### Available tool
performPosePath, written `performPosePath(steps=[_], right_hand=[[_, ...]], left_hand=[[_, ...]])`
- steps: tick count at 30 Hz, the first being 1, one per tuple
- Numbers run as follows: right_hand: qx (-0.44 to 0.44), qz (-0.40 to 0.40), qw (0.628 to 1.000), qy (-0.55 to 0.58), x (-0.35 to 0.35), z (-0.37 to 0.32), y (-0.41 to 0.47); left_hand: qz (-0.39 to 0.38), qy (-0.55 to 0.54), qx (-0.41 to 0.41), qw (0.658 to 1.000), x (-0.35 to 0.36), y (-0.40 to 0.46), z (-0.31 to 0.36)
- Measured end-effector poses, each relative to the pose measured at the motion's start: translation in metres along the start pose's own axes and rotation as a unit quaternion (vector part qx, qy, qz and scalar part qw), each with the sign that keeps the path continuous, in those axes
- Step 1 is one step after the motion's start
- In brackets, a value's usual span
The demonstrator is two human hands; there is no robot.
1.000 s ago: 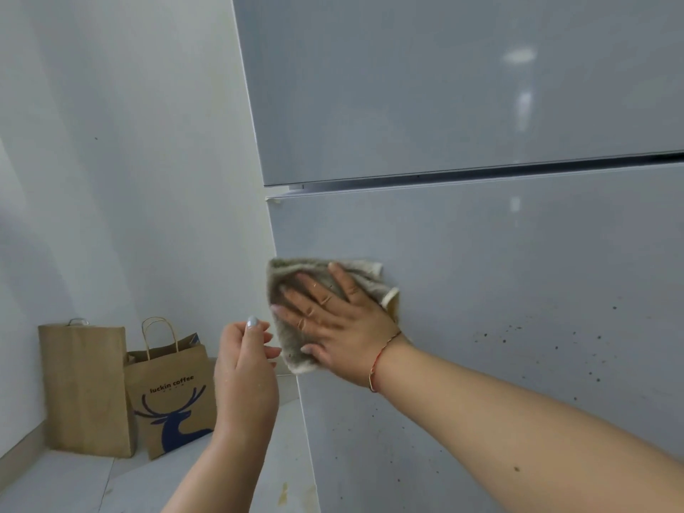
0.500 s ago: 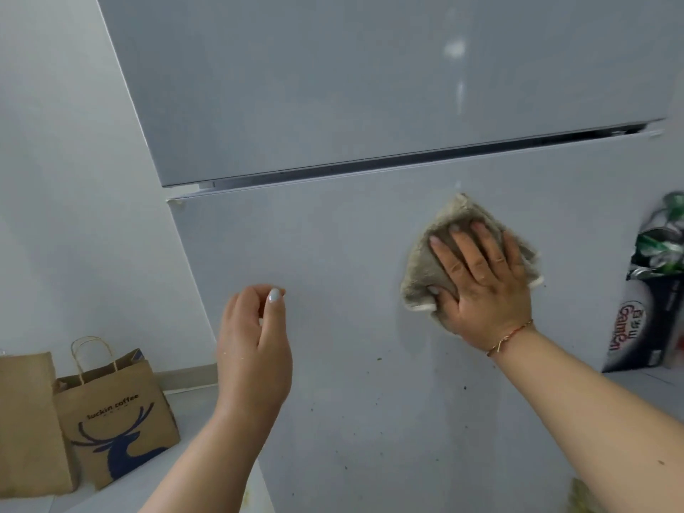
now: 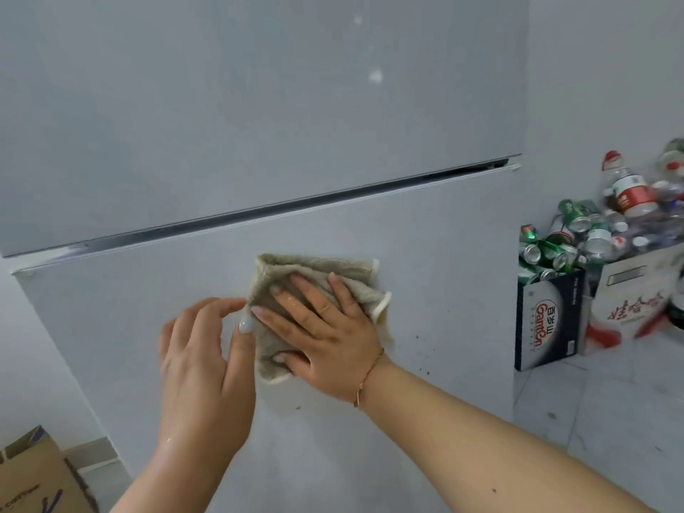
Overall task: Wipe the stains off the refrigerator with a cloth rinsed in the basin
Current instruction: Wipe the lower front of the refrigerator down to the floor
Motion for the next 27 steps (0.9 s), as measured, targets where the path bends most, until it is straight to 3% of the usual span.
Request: performPosePath(steps=[4, 10, 15, 18, 23, 25, 27], right_hand=[[0.018, -0.01, 0.999, -0.029, -0.02, 0.071, -0.04], [0.193, -0.013, 0.981, 0.01, -0.061, 0.168, -0.063], [0.373, 0.117, 0.915, 0.101, -0.072, 0.169, -0.033], [0.375, 0.104, 0.921, 0.025, -0.063, 0.148, -0.009], [0.27, 0.066, 0.96, -0.037, -0.062, 0.157, -0.003], [0.306, 0.072, 0.948, -0.056, -0.076, 0.197, -0.018], [0.4, 0.095, 0.91, -0.047, -0.09, 0.24, -0.047]], left_hand=[[-0.006, 0.02, 0.011, 1.0, 0.015, 0.001, 0.012], [-0.019, 0.016, 0.023, 0.999, 0.032, -0.006, 0.02], [-0.011, 0.007, 0.034, 0.999, 0.029, -0.003, 0.024], [-0.004, 0.003, 0.036, 0.999, 0.03, -0.002, 0.024], [0.018, -0.016, 0.053, 0.998, 0.039, -0.006, 0.037], [0.019, -0.018, 0.063, 0.998, 0.045, -0.006, 0.043], [0.021, -0.02, 0.067, 0.997, 0.051, -0.006, 0.047]])
Point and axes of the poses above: each hand's wrist, its own y-axis towards the middle knuckle, its own x-axis out of the palm, z = x × y, the point moved 9 cm from there along y, towards the middle knuckle, and after that the axes turned 11 degrees about y, right-handed, at the moved point
